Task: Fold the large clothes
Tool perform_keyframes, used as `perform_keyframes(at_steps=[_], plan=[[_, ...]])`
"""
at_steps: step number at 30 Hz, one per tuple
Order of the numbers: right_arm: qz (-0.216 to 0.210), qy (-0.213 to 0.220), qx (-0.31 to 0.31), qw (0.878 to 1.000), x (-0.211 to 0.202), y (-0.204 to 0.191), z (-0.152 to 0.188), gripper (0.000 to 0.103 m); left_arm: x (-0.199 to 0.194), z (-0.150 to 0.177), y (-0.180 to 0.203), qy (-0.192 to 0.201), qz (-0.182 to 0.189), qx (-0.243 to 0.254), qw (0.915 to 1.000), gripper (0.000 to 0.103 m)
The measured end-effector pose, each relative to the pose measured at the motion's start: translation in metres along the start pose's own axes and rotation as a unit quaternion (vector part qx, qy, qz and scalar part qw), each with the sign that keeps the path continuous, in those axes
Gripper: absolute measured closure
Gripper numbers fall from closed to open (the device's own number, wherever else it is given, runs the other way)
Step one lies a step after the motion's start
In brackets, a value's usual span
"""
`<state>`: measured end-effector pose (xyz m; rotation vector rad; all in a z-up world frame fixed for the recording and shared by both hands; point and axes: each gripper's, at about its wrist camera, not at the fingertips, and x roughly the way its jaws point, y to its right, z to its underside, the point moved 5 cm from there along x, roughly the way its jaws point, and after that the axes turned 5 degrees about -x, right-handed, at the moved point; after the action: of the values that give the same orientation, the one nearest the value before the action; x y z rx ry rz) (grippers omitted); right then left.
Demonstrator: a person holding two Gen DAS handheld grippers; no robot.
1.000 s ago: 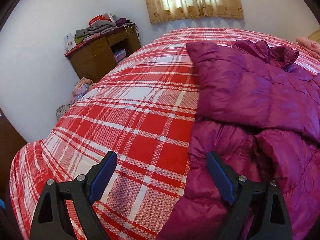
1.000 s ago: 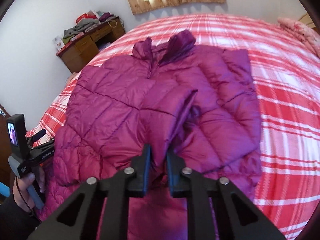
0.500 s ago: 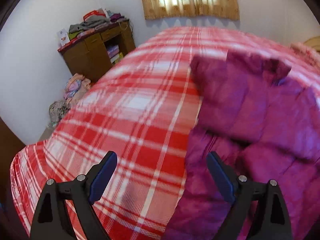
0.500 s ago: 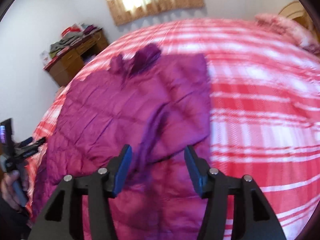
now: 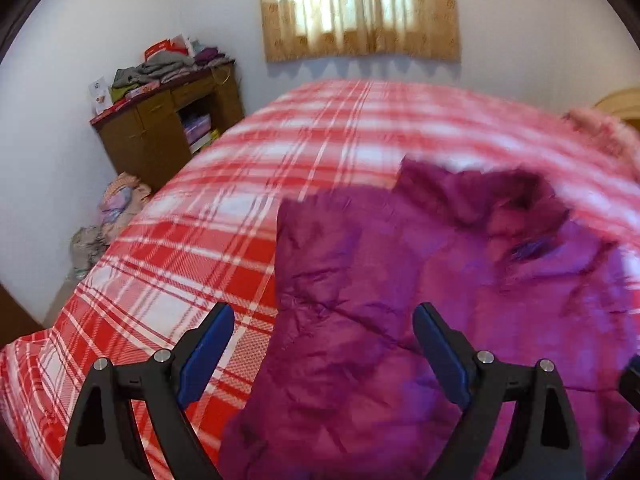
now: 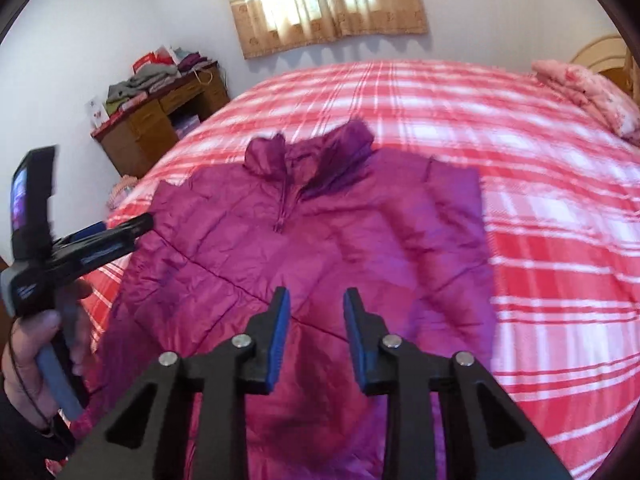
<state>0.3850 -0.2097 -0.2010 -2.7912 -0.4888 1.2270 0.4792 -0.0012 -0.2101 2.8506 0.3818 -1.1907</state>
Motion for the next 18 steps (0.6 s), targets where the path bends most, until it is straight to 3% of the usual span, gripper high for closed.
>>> perform_keyframes(at_steps=[4,18], plan=[[0.004,-0.014,-0.010,1.000,0.028,-0.002,0.014,0.077,0.038,0.021,-0.009,-0.036,-0.009,-0.010,0.9993,0.012],[0.005,-0.013,-0.030,0.999,0.042,-0.003,0.031,0.080,0.054,0.029,-0.017,-0.054,0.011,-0.036,0.9979,0.006]])
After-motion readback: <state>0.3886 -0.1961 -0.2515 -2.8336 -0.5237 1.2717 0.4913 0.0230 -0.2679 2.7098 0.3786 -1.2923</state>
